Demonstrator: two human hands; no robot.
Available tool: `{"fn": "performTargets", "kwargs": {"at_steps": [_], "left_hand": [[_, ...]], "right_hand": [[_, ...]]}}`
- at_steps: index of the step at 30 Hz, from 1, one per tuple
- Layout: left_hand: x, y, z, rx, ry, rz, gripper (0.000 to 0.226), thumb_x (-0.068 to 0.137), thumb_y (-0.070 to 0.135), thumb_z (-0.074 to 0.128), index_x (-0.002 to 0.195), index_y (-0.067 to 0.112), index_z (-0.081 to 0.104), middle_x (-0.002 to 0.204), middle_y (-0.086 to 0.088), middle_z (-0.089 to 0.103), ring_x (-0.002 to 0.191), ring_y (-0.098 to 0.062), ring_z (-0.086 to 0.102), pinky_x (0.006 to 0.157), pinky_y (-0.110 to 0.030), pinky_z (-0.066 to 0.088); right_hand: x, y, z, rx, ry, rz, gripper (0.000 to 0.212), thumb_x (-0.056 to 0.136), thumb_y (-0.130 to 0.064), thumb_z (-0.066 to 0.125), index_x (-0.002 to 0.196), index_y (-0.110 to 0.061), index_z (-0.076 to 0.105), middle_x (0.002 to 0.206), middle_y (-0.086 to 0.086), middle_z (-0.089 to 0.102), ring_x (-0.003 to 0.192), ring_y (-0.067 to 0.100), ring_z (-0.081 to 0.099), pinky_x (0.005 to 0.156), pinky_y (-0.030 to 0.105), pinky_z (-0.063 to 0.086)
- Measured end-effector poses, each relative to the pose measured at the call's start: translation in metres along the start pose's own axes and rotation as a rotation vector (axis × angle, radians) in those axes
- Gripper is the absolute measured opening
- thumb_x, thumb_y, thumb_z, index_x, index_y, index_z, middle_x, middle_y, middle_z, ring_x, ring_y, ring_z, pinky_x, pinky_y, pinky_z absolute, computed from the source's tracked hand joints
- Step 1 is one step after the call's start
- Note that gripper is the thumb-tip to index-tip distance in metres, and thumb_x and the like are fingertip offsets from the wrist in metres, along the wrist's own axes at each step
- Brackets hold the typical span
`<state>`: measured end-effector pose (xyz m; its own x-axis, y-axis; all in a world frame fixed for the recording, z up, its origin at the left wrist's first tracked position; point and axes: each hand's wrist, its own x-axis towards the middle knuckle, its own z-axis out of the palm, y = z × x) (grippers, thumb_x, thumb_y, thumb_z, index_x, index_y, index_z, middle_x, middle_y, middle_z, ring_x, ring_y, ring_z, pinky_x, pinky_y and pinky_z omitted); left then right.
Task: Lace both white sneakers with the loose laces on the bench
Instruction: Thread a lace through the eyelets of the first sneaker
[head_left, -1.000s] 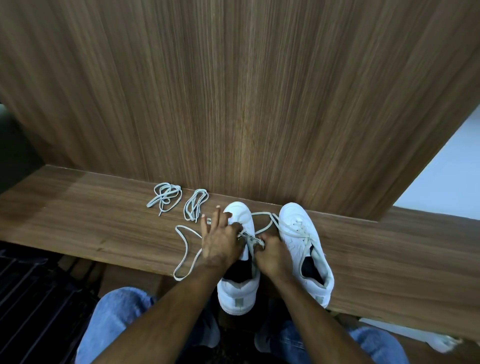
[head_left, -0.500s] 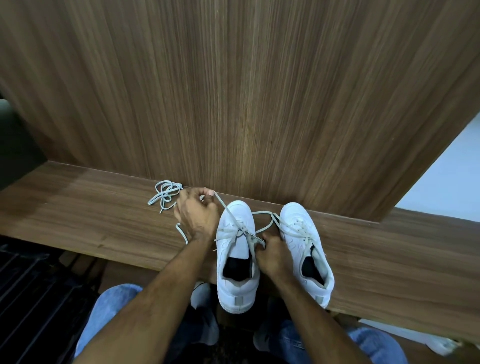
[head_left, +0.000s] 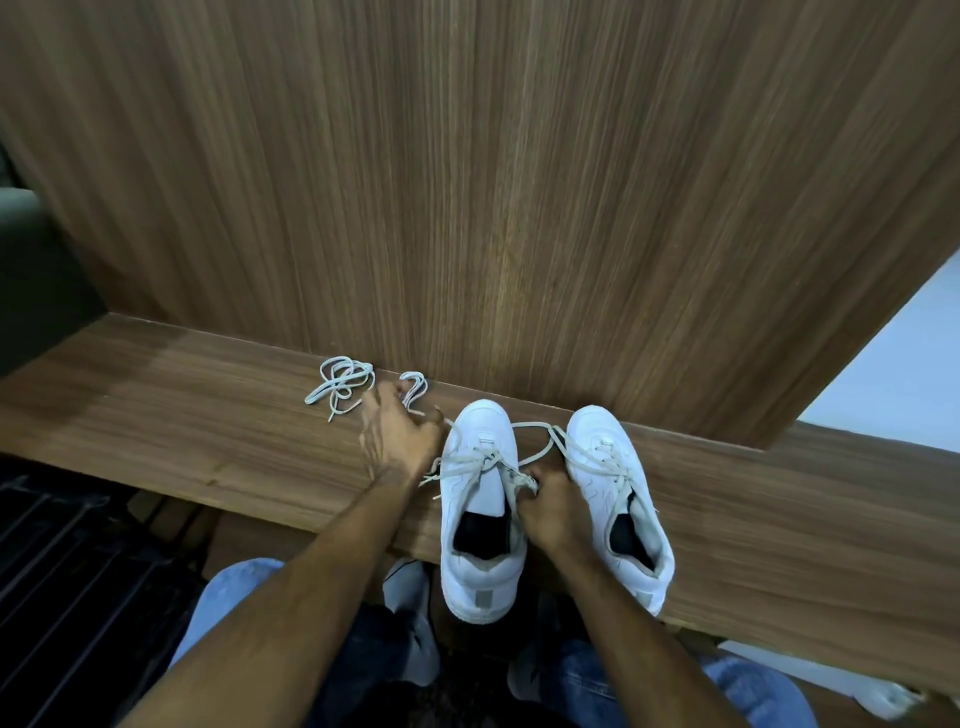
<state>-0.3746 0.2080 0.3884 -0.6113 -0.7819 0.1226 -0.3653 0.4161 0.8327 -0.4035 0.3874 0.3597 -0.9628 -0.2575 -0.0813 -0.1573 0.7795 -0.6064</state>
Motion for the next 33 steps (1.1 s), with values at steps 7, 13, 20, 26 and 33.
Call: {"fn": "performTargets", "kwargs": {"at_steps": [7,13,20,26,33], "left_hand": [[-0.051,-0.019,0.013,0.335,-0.476,0.106,0.020,0.076,0.044,0.063,0.091,0.031,0.060,0.100,-0.004,0.069,0.098,-0.031,0.063,0.081,-0.035,0.051],[-0.054,-0.031,0.014,0.076,-0.382,-0.073,0.039,0.067,0.061,0.055,0.088,0.033,0.070,0.081,-0.010,0.071,0.085,-0.032,0.067,0.072,-0.037,0.054],[-0.059,-0.031,0.012,0.108,-0.364,-0.097,0.032,0.083,0.053,0.058,0.105,0.033,0.070,0.101,-0.016,0.070,0.099,-0.038,0.063,0.082,-0.040,0.052],[-0.058,-0.032,0.014,0.154,-0.374,-0.098,0.026,0.084,0.042,0.059,0.105,0.032,0.070,0.106,-0.014,0.069,0.104,-0.038,0.060,0.084,-0.036,0.051],[-0.058,-0.034,0.017,0.197,-0.361,-0.062,0.028,0.086,0.045,0.059,0.107,0.031,0.069,0.108,-0.013,0.068,0.107,-0.038,0.059,0.084,-0.036,0.049]], "right_hand": [[-0.006,0.000,-0.006,-0.104,-0.034,-0.097,0.037,0.086,-0.016,0.050,0.120,-0.027,0.057,0.116,0.005,0.066,0.112,0.031,0.059,0.089,0.036,0.049],[0.003,-0.012,-0.007,-0.359,-0.084,-0.288,0.065,0.081,-0.011,0.048,0.140,-0.035,0.037,0.130,0.005,0.054,0.109,0.034,0.059,0.085,0.040,0.051],[0.020,-0.031,0.010,-0.559,-0.078,-0.365,0.026,0.094,-0.030,0.048,0.118,-0.022,0.052,0.129,0.007,0.043,0.104,0.035,0.060,0.077,0.040,0.049],[0.037,-0.022,-0.004,0.501,0.091,0.222,0.012,0.086,-0.015,0.055,0.077,-0.011,0.060,0.087,0.010,0.068,0.078,0.027,0.064,0.078,0.042,0.053],[0.031,-0.011,0.002,-0.089,-0.035,-0.320,0.030,0.082,-0.029,0.060,0.112,-0.026,0.059,0.126,-0.007,0.049,0.117,0.016,0.049,0.089,0.037,0.048]]}}
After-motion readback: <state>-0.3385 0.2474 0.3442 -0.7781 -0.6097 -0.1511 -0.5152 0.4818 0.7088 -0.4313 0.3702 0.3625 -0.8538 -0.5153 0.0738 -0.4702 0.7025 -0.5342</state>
